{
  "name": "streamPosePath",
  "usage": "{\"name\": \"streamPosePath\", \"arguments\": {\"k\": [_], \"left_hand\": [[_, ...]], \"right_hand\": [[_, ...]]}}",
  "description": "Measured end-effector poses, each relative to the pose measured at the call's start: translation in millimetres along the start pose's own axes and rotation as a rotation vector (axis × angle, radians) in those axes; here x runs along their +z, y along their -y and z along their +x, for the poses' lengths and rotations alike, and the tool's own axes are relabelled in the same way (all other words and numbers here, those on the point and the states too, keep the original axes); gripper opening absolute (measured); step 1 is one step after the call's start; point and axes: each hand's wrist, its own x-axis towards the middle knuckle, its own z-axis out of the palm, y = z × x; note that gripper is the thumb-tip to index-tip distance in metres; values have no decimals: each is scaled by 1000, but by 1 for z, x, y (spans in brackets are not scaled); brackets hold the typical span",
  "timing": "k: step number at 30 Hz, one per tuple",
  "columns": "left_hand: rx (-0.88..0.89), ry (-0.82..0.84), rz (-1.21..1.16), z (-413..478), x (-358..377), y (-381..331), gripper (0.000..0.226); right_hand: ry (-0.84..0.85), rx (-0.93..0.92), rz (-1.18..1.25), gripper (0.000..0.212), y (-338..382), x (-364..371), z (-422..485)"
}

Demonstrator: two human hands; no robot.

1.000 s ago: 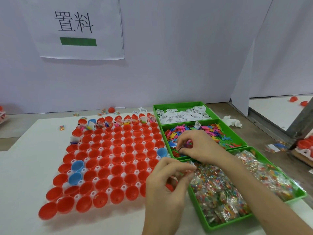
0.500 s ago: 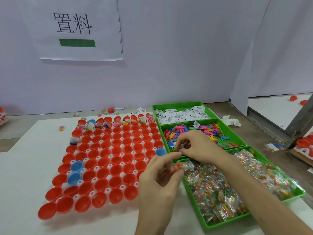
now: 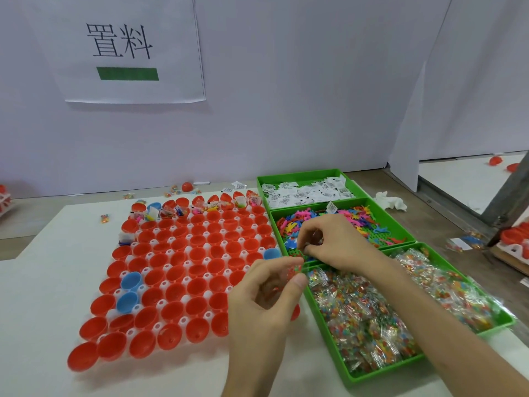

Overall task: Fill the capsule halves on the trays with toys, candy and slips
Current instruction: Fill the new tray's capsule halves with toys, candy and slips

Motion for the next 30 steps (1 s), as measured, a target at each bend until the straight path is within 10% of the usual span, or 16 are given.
{"name": "streamPosePath", "arguments": {"k": [5, 11, 30], "left_hand": [[-6, -36, -86, 1, -2, -3, 15], [-51, -116, -190, 4, -4, -4, 21], [-177, -130, -281, 8, -9, 6, 28]], "right_hand": [[-239, -23, 320, 21, 10, -24, -7], [-101, -141, 907, 20, 47, -43, -25], [21, -96, 952, 13, 66, -7, -50]]}}
